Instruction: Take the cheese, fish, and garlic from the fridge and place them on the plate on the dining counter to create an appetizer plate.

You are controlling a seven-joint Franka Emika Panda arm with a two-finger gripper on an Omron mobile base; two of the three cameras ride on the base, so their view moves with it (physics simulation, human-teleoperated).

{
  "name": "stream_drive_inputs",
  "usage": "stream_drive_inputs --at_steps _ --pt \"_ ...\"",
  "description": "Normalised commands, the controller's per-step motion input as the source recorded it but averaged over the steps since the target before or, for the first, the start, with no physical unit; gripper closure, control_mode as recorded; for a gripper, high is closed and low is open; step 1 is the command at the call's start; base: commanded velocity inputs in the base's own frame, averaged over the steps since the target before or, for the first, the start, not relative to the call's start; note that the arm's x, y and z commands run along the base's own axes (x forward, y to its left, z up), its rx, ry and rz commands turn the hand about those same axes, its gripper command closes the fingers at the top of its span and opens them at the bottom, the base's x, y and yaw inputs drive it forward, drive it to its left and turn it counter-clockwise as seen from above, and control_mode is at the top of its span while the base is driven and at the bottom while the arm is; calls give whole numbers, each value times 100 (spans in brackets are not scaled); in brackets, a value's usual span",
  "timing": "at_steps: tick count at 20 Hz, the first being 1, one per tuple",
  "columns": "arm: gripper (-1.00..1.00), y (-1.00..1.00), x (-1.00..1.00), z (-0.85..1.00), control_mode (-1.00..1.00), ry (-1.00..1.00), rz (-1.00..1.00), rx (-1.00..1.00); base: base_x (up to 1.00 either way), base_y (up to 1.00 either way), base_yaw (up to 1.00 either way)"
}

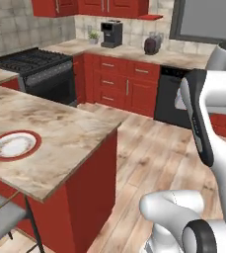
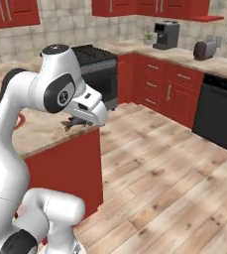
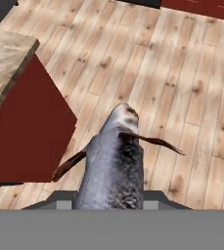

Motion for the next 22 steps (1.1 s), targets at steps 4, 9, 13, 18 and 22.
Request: stream_drive_inputs --at_steps 4,9,13,18,22 --pt "100 0 0 0 100 0 0 0 -29 17 74" --pt "100 0 0 0 100 0 0 0 9 2 67" --pt "100 0 0 0 100 0 0 0 42 0 60" --pt "100 0 0 0 100 0 0 0 68 0 54" --pt "100 0 0 0 100 0 0 0 74 0 45"
